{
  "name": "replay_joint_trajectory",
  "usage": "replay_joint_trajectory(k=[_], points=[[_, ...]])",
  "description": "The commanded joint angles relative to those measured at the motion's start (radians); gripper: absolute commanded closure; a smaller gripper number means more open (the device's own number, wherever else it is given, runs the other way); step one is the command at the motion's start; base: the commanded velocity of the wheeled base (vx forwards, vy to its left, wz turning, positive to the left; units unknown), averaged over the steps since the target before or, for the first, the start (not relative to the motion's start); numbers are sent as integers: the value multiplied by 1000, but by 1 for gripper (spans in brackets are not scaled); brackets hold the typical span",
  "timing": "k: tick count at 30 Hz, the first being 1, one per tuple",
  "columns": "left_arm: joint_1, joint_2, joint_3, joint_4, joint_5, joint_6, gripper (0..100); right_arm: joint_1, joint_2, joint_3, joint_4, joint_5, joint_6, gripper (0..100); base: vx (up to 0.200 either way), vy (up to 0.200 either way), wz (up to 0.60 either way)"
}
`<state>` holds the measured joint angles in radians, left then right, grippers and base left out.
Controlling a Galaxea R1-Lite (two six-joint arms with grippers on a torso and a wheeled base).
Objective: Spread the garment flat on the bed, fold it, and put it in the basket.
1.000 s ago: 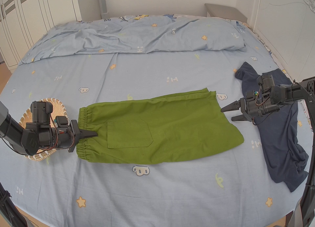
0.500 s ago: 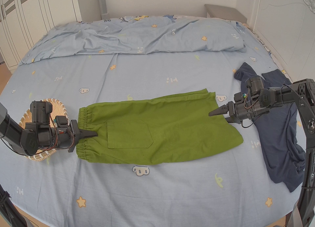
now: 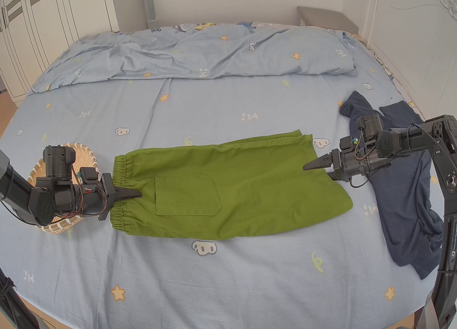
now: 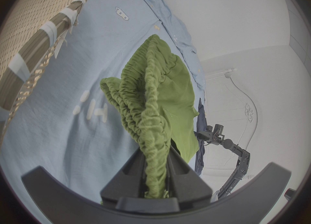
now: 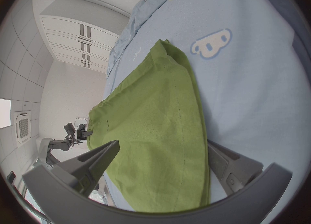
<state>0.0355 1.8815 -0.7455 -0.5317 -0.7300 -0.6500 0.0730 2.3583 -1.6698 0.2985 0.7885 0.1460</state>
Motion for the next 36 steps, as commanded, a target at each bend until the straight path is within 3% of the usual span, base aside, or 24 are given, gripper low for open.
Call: replay_joint_trajectory(k=[1,4,8,29,33,36], points=[[1,-1,0,-1,0,0,100,-25,2,7,11,17,0,100,0,0,0],[1,-1,0,-1,0,0,100,-39,-19,15,19,87,1,100,0,0,0],[1,-1,-2,-1,0,0,100,-39,-36,33,13,110,-2,100,0,0,0],[4,-5,-6,7,0,0,100,-21,-136,107,-18,98,-2,100,0,0,0],[9,-5,-23,47,0,0,100,-28,-241,154,28,95,0,100,0,0,0],[10,-24,-74,167,0,16,100,-56,-326,159,119,92,-2,100,0,0,0]])
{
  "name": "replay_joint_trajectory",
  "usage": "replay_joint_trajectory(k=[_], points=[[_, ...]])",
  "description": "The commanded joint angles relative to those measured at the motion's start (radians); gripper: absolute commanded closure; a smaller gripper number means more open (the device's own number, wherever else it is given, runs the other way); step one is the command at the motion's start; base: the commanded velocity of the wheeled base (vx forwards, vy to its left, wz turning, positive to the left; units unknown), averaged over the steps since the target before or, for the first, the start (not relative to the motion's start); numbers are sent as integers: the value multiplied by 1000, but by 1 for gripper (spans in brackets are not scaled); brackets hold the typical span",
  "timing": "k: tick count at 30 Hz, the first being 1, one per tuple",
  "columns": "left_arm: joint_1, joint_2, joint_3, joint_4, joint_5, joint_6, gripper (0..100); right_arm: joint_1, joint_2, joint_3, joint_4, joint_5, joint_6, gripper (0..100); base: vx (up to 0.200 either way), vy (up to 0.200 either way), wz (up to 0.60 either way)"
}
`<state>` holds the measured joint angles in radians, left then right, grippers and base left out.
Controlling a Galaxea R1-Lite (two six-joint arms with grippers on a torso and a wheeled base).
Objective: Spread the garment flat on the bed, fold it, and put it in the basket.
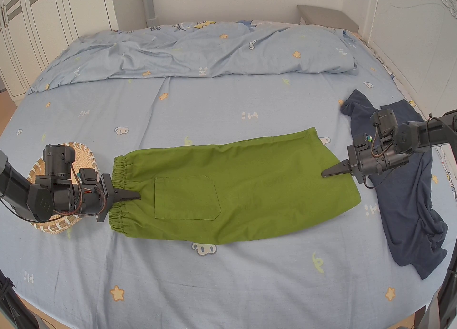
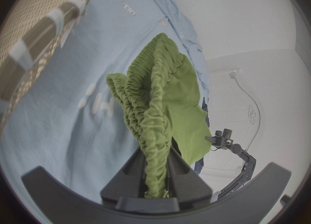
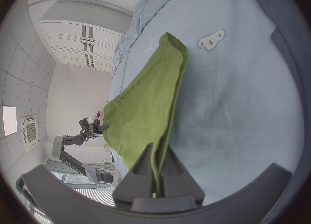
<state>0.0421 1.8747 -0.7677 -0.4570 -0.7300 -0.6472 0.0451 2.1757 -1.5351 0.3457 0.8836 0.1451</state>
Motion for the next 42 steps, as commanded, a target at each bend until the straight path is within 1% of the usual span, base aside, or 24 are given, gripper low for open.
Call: replay_joint_trajectory(k=[1,4,5,6,8,9,11,12,13,14,15,16,17,18,20,21,24,27,28,31,34,35,39,42], points=[[7,-19,-61,118,-2,28,100,-31,-157,26,88,-3,-1,100,0,0,0],[10,-17,-78,189,-3,87,100,-33,-205,46,145,-8,-1,100,0,0,0],[10,-17,-78,189,-3,87,100,-33,-205,46,145,-8,-1,100,0,0,0],[18,-20,-70,227,-2,116,100,-37,-241,95,164,-8,-2,100,0,0,0],[27,-32,-55,259,-3,147,100,-41,-277,173,154,-9,-4,100,0,0,0],[27,-32,-55,259,-3,147,100,-41,-277,173,154,-9,-4,100,0,0,0],[44,-60,-4,285,-3,199,100,-39,-321,313,102,-6,-4,100,0,0,0],[44,-60,-4,285,-3,199,100,-39,-321,313,102,-6,-4,100,0,0,0],[47,-81,33,290,-3,224,100,-33,-346,421,30,-6,-6,100,0,0,0],[47,-81,33,290,-3,224,100,-33,-346,421,30,-6,-6,100,0,0,0],[47,-108,87,290,-2,242,100,-28,-367,544,-70,-6,-4,100,0,0,0],[47,-111,91,290,-2,244,100,-28,-369,552,-76,-6,-4,100,0,0,0],[47,-138,139,290,-2,265,100,-10,-387,658,-163,-8,-1,100,0,0,0],[47,-149,156,290,-2,271,100,1,-392,694,-192,-8,1,100,0,0,0],[47,-152,163,290,-2,274,100,2,-393,708,-203,-8,1,100,0,0,0],[47,-170,220,287,-2,296,100,19,-406,819,-286,-9,4,100,0,0,0],[45,-167,255,284,0,317,100,22,-419,900,-341,-11,2,100,0,0,0],[45,-163,283,284,6,362,100,21,-415,975,-421,-11,4,100,0,0,0],[45,-163,283,284,6,362,100,21,-415,975,-421,-11,4,100,0,0,0],[47,-149,300,284,12,391,100,21,-398,1030,-527,-11,2,100,0,0,0],[53,-127,304,282,15,399,100,24,-360,1040,-571,-11,2,100,0,0,0],[53,-127,304,282,15,399,100,24,-360,1040,-571,-11,2,0,0,0,0],[81,-126,301,282,14,437,100,19,-317,1023,-600,-12,7,0,0,0,0],[88,-127,295,284,15,440,100,7,-295,1009,-617,-12,7,0,0,0,0]])
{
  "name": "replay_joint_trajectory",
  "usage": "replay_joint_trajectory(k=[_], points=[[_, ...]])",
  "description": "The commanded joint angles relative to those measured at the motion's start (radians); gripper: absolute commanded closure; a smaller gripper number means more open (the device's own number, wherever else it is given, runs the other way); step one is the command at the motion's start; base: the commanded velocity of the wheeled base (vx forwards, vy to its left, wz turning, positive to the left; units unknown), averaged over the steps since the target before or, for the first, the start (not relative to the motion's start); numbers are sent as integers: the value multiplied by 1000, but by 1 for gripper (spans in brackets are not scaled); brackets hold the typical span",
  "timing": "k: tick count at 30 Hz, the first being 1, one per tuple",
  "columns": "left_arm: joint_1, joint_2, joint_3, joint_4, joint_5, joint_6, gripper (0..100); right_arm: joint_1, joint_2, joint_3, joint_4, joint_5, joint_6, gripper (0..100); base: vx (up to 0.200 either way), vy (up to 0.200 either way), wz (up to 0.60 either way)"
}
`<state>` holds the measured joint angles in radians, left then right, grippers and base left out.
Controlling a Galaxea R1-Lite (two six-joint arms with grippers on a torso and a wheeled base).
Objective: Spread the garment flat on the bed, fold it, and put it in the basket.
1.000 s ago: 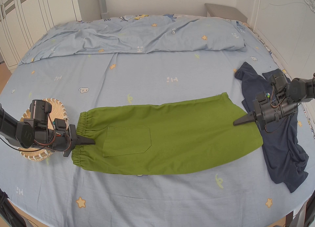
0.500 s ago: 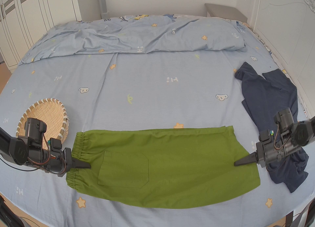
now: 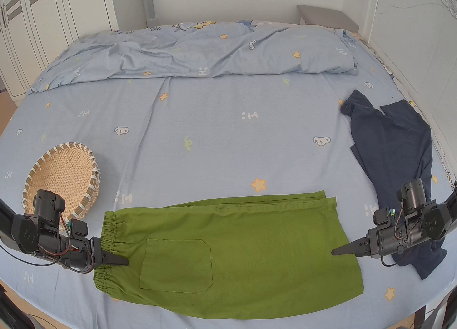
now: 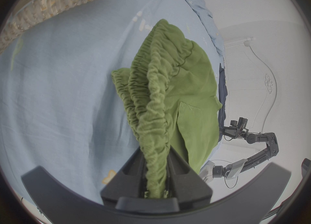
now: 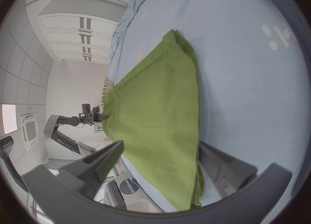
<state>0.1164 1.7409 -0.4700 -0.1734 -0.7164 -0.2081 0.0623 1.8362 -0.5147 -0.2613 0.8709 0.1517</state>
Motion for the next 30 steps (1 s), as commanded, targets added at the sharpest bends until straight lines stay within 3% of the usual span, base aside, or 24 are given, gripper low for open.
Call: replay_joint_trajectory(k=[1,7,10,12,15,22,26,29,30], points=[[20,3,-6,2,2,1,100,-15,51,-15,-16,-1,0,0,0,0,0],[43,-53,-25,12,6,-5,100,-68,43,-48,-26,-1,5,0,0,0,0],[40,-165,-50,75,100,-10,100,-99,-28,-67,-29,-24,14,0,0,0,0],[42,-219,-99,169,158,-8,100,-98,-81,-81,-41,-95,19,0,0,0,0],[45,-270,-182,295,186,-4,100,-88,-138,-108,-42,-136,51,0,0,0,0],[40,-330,-343,515,226,-4,100,-84,-259,-196,-27,-136,197,0,0,0,0],[-12,-351,-417,600,371,-5,100,-65,-318,-212,7,-138,232,0,0,0,0],[-14,-351,-417,600,379,-4,100,-65,-318,-212,8,-138,232,0,0,0,0],[-12,-351,-438,614,436,-7,100,-61,-322,-214,17,-138,232,0,0,0,0]])
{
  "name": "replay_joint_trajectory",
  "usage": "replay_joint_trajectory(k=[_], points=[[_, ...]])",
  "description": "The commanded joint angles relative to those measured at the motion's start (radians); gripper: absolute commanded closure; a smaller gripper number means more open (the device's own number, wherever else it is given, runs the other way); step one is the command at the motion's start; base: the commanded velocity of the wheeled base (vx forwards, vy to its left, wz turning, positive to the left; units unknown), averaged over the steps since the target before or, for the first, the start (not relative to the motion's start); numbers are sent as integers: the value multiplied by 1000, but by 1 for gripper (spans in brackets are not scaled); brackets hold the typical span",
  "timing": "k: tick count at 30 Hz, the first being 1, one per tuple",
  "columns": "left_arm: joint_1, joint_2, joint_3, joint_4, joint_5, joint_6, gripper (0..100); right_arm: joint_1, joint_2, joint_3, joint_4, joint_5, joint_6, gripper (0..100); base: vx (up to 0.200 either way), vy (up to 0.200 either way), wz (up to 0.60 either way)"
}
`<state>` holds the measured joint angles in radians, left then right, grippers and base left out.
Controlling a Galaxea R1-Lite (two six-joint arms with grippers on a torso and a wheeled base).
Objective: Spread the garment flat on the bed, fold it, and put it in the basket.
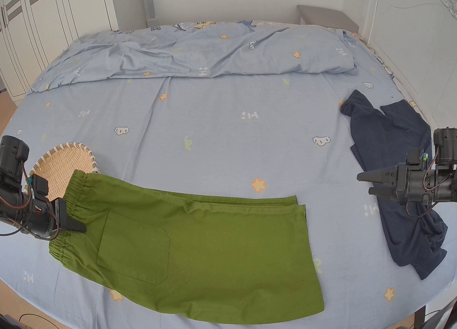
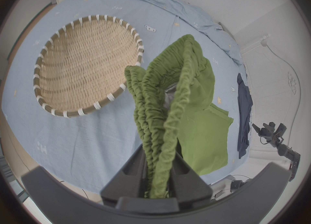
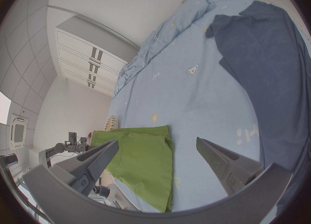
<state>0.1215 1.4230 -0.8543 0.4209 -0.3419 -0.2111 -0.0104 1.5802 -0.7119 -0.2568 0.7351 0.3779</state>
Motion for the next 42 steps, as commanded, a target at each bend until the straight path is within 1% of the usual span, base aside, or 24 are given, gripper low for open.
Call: replay_joint_trajectory(k=[1,4,6,8,9,10,11,12,13,15,16,17,19,20,21,22,24,30,31,35,39,40,41,42], points=[[-17,-33,-68,33,69,-5,100,12,-66,-18,13,-2,6,0,0,0,0],[-23,-33,-108,101,73,-10,100,12,-66,-21,13,-2,6,0,0,0,0],[-62,-33,-147,157,73,-22,100,12,-66,-21,13,-2,6,0,0,0,0],[-123,-33,-189,208,73,-71,100,12,-66,-21,16,-2,6,0,0,0,0],[-175,-35,-221,239,75,-120,100,12,-66,-21,16,-2,6,0,0,0,0],[-191,-33,-229,248,75,-133,100,12,-66,-21,16,-2,6,0,0,0,0],[-270,-30,-261,280,78,-191,100,13,-66,-21,16,-2,6,0,0,0,0],[-275,-30,-264,282,80,-194,100,13,-66,-21,16,-2,6,0,0,0,0],[-353,-27,-281,282,103,-235,100,13,-66,-23,16,-2,6,0,0,0,0],[-398,-22,-290,274,141,-252,100,12,-66,-23,16,-2,6,0,0,0,0],[-451,-10,-305,256,199,-263,100,12,-66,-23,16,-2,6,0,0,0,0],[-485,7,-313,243,235,-266,100,10,-66,-23,16,-2,6,0,0,0,0],[-536,36,-333,233,287,-275,100,9,-66,-23,16,-2,6,0,0,0,0],[-536,36,-333,233,287,-275,100,9,-66,-23,16,-2,6,0,0,0,0],[-597,65,-361,230,324,-292,100,9,-66,-24,16,-2,6,0,0,0,0],[-637,88,-376,230,331,-306,100,9,-66,-24,16,-2,6,0,0,0,0],[-678,114,-394,231,336,-318,100,9,-66,-24,16,-2,6,0,0,0,0],[-767,194,-440,230,343,-321,100,6,-66,-24,13,-3,4,0,0,0,0],[-798,209,-445,228,354,-321,100,1,-65,-24,11,-3,4,0,0,0,0],[-861,251,-485,226,371,-324,100,0,-59,-24,10,-3,3,0,0,0,0],[-931,290,-537,225,377,-358,100,0,-55,-24,8,-5,3,0,0,0,0],[-961,306,-555,225,379,-381,100,-2,-54,-24,7,-5,3,0,0,0,0],[-961,306,-555,225,379,-381,100,-2,-54,-24,7,-5,3,0,0,0,0],[-1002,329,-566,225,391,-416,100,-3,-49,-24,7,-5,3,0,0,0,0]])
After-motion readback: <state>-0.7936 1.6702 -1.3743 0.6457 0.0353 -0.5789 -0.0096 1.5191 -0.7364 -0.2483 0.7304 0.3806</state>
